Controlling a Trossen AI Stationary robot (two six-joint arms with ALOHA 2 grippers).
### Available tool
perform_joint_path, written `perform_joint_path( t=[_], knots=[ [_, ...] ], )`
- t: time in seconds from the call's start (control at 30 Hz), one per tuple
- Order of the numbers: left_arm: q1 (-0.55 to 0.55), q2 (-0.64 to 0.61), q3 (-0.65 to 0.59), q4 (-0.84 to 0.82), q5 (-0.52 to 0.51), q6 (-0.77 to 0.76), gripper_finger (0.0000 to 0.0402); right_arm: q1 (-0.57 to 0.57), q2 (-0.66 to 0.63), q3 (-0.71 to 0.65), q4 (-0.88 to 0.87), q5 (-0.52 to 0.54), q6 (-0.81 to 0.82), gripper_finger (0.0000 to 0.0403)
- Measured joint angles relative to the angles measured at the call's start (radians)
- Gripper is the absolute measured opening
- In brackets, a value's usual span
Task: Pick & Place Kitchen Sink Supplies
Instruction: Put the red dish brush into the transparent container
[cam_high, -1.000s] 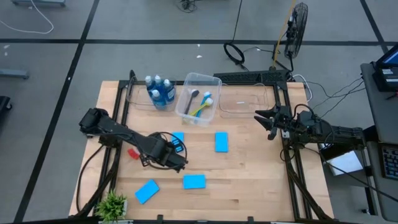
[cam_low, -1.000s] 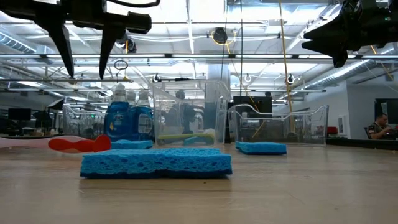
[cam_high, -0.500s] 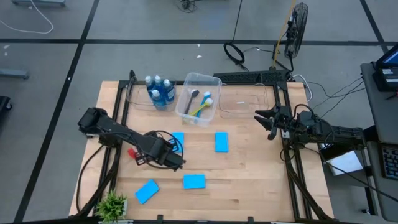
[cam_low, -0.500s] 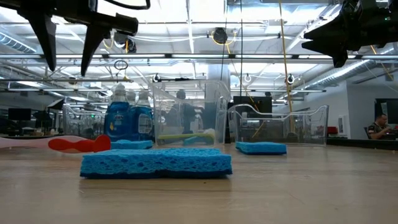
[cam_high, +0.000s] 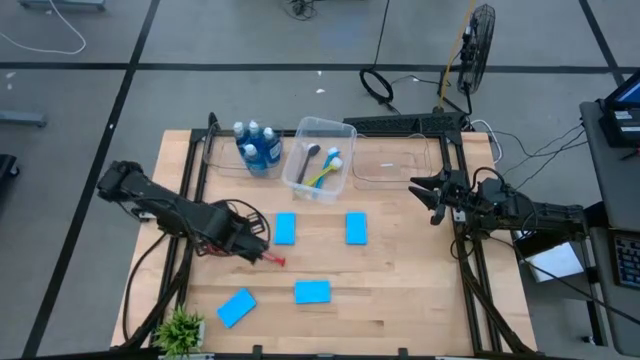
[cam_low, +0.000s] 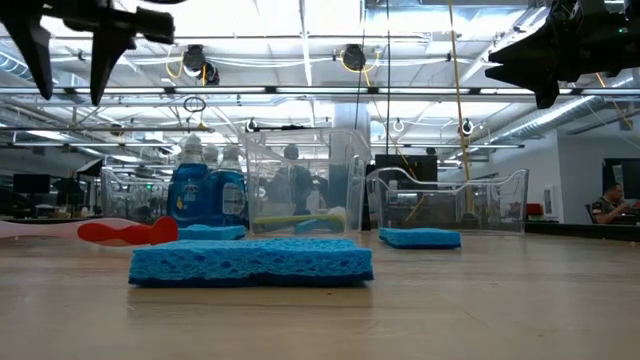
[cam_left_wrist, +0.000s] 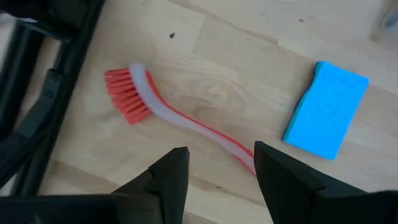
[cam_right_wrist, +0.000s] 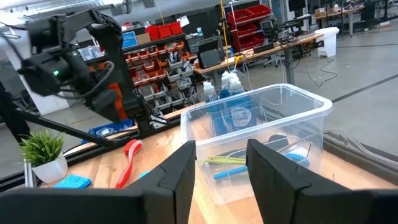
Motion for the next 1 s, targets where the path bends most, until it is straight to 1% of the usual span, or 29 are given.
perform_joint_path(
  t=[0.1, 0.23, 0.47, 0.53, 1.0],
  knots=[
    [0.003, -0.077, -0.095, 0.076, -0.003, -0.004, 0.0184, 0.0, 0.0, 0.0, 0.0, 0.0, 0.0, 0.013],
    [0.026, -0.14, -0.212, 0.227, -0.01, -0.008, 0.0184, 0.0, 0.0, 0.0, 0.0, 0.0, 0.0, 0.013],
    [0.048, -0.138, -0.375, 0.543, -0.011, -0.007, 0.0184, 0.0, 0.0, 0.0, 0.0, 0.0, 0.0, 0.013],
    [0.05, -0.137, -0.403, 0.597, -0.01, -0.011, 0.0184, 0.0, 0.0, 0.0, 0.0, 0.0, 0.0, 0.013],
    [0.067, -0.137, -0.413, 0.596, -0.008, 0.001, 0.0184, 0.0, 0.0, 0.0, 0.0, 0.0, -0.003, 0.013]
  ],
)
